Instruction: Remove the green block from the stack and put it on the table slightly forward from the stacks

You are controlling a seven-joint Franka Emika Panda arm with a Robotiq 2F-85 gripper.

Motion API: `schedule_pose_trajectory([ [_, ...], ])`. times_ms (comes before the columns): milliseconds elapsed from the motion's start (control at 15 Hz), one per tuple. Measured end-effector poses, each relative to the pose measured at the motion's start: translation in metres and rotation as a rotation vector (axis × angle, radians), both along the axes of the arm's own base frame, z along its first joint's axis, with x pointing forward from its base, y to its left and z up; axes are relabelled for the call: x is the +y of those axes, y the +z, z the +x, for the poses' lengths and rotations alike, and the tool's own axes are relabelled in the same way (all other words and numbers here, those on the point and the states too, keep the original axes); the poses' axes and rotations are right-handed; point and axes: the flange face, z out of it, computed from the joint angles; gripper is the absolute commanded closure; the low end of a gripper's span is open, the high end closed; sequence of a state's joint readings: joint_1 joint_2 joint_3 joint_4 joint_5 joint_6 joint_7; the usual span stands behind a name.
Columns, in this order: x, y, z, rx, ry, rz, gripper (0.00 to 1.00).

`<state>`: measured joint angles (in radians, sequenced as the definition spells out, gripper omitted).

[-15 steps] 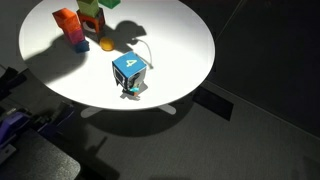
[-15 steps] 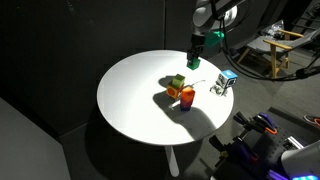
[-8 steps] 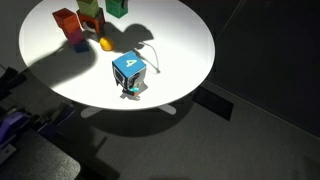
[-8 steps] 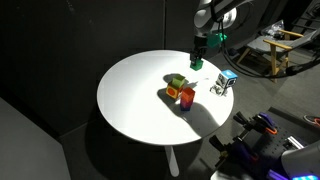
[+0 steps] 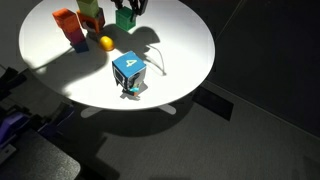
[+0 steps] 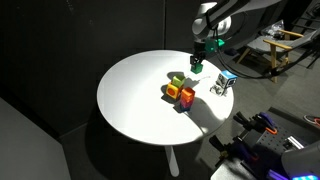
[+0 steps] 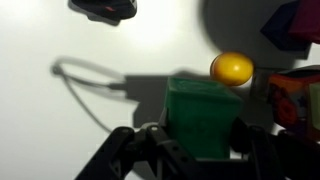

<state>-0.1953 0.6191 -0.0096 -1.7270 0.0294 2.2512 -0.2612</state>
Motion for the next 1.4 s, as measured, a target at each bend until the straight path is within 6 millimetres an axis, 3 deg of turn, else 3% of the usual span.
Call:
schedule_pose_trajectory([
  [400,-0.016,-0.033,0.006,0.027,-0.010,0.006,0.73],
  [867,-0.021,-0.071,0.008,0.056,-0.012,0.012,0.73],
  [1400,-0.026,-0.100,0.015,0.011,-0.014,-0.005,0.73],
])
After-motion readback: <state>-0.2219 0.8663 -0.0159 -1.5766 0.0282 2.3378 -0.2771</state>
